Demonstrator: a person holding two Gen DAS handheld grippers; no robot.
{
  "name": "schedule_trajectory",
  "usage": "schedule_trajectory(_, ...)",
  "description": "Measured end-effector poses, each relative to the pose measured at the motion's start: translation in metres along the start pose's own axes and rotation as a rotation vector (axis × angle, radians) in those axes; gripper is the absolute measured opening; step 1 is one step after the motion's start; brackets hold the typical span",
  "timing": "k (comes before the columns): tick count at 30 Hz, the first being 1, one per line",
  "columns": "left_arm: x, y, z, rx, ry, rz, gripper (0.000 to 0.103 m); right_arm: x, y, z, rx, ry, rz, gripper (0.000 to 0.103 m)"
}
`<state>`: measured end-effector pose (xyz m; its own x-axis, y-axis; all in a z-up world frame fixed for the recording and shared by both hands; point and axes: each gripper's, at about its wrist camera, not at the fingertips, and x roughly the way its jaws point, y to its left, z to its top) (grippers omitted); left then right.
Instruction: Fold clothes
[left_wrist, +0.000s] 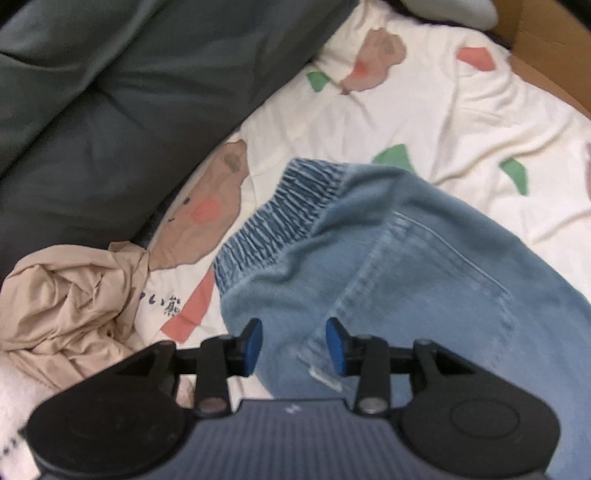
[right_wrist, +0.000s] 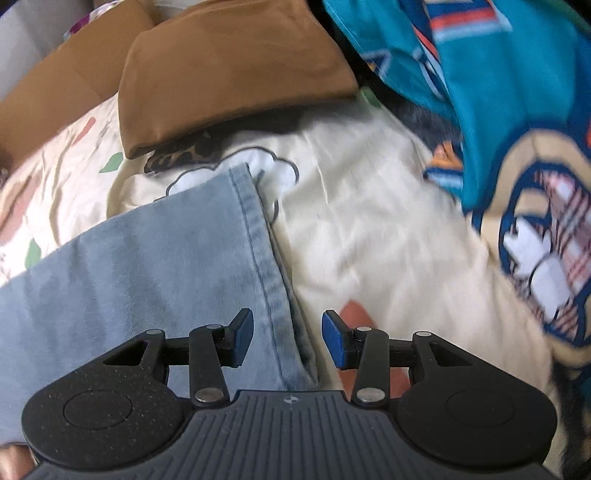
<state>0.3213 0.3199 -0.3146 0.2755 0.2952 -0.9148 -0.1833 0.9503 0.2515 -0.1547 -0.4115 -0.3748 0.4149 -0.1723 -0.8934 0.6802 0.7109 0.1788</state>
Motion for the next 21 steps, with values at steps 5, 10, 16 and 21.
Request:
schedule_trajectory(5, -0.022, -0.006, -0.019, 0.015, 0.006, -0.014, 0.044, 0.005, -0.013, -0.014, 0.084, 0.027, 0.047, 0.048)
schedule_trajectory(10, -0.039, -0.011, -0.036, 0.033, 0.025, -0.012, 0.044, 0.014, -0.029, -0.022, 0.21, 0.063, 0.097, 0.048)
schedule_trajectory(16, -0.06, -0.019, -0.043, 0.042, 0.02, -0.017, 0.047, 0.018, -0.043, -0.03, 0.317, 0.071, 0.163, 0.054)
schedule_trajectory(21, -0.07, -0.032, -0.05, 0.055, 0.024, -0.022, 0.048, 0.024, -0.05, -0.041, 0.397, 0.09, 0.222, 0.054)
